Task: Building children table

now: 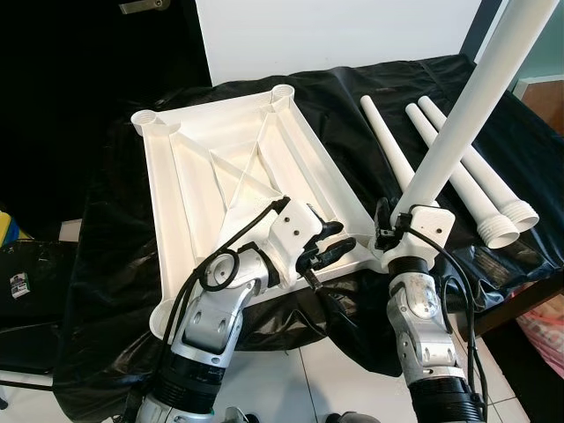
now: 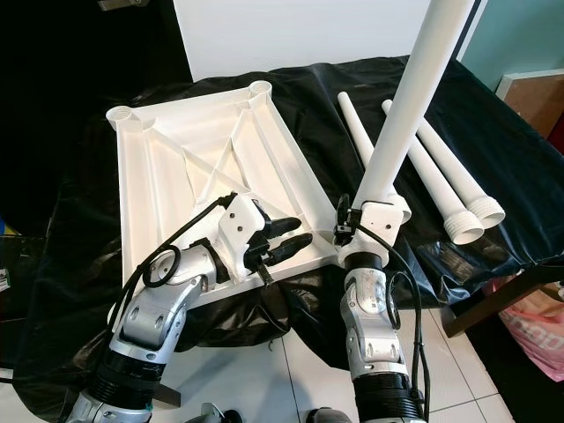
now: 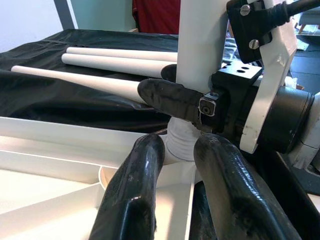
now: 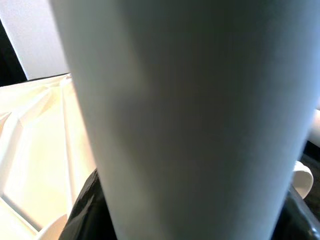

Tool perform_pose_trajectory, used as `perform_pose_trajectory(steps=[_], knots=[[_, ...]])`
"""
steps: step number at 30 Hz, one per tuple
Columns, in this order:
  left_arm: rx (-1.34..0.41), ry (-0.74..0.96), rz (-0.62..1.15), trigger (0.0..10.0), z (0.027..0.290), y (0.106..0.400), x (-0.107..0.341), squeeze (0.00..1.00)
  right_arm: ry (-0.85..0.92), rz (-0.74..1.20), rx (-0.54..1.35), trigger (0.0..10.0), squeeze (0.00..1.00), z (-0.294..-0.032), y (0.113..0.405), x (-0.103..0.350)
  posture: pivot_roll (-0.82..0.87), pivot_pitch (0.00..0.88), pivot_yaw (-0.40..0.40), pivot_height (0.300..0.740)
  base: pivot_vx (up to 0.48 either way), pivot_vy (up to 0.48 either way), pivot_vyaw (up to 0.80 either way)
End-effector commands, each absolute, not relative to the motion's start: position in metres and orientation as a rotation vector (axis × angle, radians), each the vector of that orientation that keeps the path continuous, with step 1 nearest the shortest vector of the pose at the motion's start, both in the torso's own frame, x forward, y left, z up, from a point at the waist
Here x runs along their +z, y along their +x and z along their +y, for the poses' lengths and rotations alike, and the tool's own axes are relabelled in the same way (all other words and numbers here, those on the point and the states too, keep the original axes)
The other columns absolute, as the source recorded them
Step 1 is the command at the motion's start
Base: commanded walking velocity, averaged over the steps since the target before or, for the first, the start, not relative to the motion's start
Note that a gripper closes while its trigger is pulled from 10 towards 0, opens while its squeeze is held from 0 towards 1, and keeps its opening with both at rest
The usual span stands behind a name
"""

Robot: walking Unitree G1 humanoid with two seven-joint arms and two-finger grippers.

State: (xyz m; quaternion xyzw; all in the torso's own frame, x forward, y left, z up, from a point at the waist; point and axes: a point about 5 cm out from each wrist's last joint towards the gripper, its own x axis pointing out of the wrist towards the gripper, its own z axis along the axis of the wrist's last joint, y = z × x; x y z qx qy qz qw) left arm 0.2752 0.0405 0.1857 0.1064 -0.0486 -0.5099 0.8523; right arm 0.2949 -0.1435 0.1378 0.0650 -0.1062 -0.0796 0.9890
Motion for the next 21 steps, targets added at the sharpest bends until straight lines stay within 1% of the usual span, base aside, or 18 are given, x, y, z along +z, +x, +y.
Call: perform_pose_trajectory(steps=[1, 2, 3, 4, 7, 8, 9, 13, 16, 18, 20, 21], knots=[[-0.936, 0.212, -0.122, 10.0, 0.044, 0.278, 0.189, 0.0, 0.215, -0.055, -0.176, 10.0, 0.0, -0.138, 0.29, 0.106, -0.05, 0.108, 0.039, 0.74, 0.0, 0.0, 0.0], [-0.932, 0.213, -0.122, 10.0, 0.045, 0.279, 0.189, 0.0, 0.226, -0.076, -0.143, 10.0, 0.44, -0.137, 0.29, 0.109, -0.05, 0.103, 0.037, 0.74, 0.0, 0.0, 0.0], [-0.929, 0.212, -0.122, 10.0, 0.045, 0.279, 0.189, 0.0, 0.236, -0.13, -0.099, 10.0, 1.0, -0.136, 0.29, 0.116, -0.05, 0.096, 0.037, 0.74, 0.0, 0.0, 0.0], [-0.929, 0.212, -0.122, 10.0, 0.045, 0.279, 0.189, 0.0, 0.236, -0.13, -0.099, 10.0, 1.0, -0.136, 0.29, 0.116, -0.05, 0.096, 0.037, 0.74, 0.0, 0.0, 0.0], [-0.928, 0.214, -0.126, 10.0, 0.044, 0.28, 0.19, 0.0, 0.251, -0.233, 0.039, 10.0, 1.0, -0.129, 0.288, 0.134, -0.05, 0.087, 0.036, 0.74, 0.0, 0.0, 0.0], [-0.928, 0.216, -0.129, 10.0, 0.044, 0.281, 0.191, 0.0, 0.247, -0.24, 0.071, 10.0, 0.43, -0.129, 0.288, 0.136, -0.05, 0.087, 0.036, 0.74, 0.0, 0.0, 0.0], [-0.928, 0.218, -0.13, 10.0, 0.044, 0.282, 0.191, 0.0, 0.251, -0.236, 0.097, 10.0, 0.0, -0.131, 0.288, 0.136, -0.05, 0.08, 0.034, 0.74, 0.0, 0.0, 0.0], [-0.927, 0.222, -0.132, 10.0, 0.044, 0.283, 0.192, 0.0, 0.248, -0.225, 0.146, 10.0, 0.0, -0.134, 0.288, 0.136, -0.05, 0.08, 0.034, 0.74, 0.0, 0.0, 0.0], [-0.936, 0.232, -0.13, 10.0, 0.042, 0.283, 0.19, 0.0, 0.15, -0.214, 0.292, 10.0, 0.0, -0.145, 0.289, 0.135, -0.06, 0.072, 0.033, 0.74, 0.0, 0.0, 0.0], [-0.936, 0.232, -0.13, 10.0, 0.042, 0.283, 0.19, 0.0, 0.15, -0.214, 0.292, 10.0, 0.0, -0.145, 0.289, 0.135, -0.06, 0.072, 0.033, 0.74, 0.0, 0.0, 0.0], [-0.95, 0.24, -0.125, 10.0, 0.041, 0.282, 0.188, 0.0, 0.111, -0.187, 0.371, 10.0, 0.0, -0.152, 0.292, 0.133, -0.06, 0.072, 0.035, 0.74, 0.0, 0.0, 0.0], [-0.95, 0.24, -0.125, 10.0, 0.041, 0.282, 0.188, 0.0, 0.111, -0.187, 0.371, 10.0, 0.0, -0.152, 0.292, 0.133, -0.06, 0.072, 0.035, 0.74, 0.0, 0.0, 0.0]])
